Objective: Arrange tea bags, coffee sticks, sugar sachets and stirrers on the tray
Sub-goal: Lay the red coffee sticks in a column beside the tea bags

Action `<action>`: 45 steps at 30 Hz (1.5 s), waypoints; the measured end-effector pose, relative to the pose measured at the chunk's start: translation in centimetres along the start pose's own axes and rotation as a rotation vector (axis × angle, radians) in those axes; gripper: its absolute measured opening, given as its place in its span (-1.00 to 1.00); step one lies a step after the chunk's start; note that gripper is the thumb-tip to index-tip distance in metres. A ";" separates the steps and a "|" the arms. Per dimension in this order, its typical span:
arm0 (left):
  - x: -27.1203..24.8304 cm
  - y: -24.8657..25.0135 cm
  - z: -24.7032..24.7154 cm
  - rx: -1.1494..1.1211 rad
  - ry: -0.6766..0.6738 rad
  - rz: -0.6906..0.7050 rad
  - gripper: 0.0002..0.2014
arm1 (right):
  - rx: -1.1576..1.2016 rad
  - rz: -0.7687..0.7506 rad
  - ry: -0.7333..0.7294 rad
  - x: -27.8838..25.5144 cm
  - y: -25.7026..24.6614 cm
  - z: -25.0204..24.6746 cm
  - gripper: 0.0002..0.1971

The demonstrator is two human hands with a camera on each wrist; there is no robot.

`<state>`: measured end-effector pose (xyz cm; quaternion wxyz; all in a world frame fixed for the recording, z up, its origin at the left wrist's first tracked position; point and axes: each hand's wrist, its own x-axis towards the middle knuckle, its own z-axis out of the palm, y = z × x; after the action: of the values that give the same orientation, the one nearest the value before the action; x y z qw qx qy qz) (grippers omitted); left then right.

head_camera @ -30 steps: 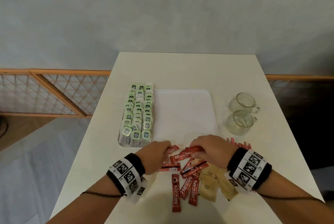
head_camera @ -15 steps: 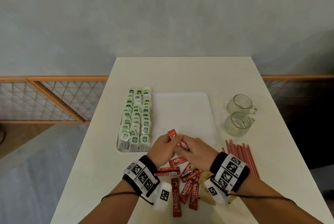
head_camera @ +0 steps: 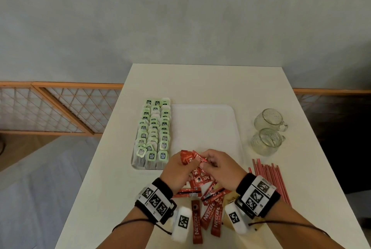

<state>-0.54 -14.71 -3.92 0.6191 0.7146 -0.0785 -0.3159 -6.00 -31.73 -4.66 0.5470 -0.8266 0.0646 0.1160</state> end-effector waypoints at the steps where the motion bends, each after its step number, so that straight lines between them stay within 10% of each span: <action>1: -0.1 0.2 -0.1 -0.005 -0.007 0.001 -0.85 | 0.014 0.003 -0.006 0.1 0.0 0.0 -0.84; 8: 0.8 0.5 -0.9 -0.046 0.103 -0.162 -0.70 | 0.048 0.097 -0.017 0.6 0.3 -0.8 -0.64; 15: 0.8 0.9 -1.4 0.162 0.039 -0.016 -0.60 | 0.107 0.083 0.107 1.3 0.3 -0.9 -0.85; 30: 2.2 0.0 -4.3 0.128 0.121 -0.040 -0.82 | 0.125 0.176 0.062 3.6 1.1 -1.6 -0.89; 45: 2.8 1.7 -6.3 -0.080 0.107 -0.213 -0.81 | 0.171 0.271 0.365 18.1 -1.2 -4.6 -0.79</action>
<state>5.58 -11.28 -3.16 0.6136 0.7094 0.0435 -0.3442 12.34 -35.12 -6.57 0.5737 -0.7681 0.2825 0.0312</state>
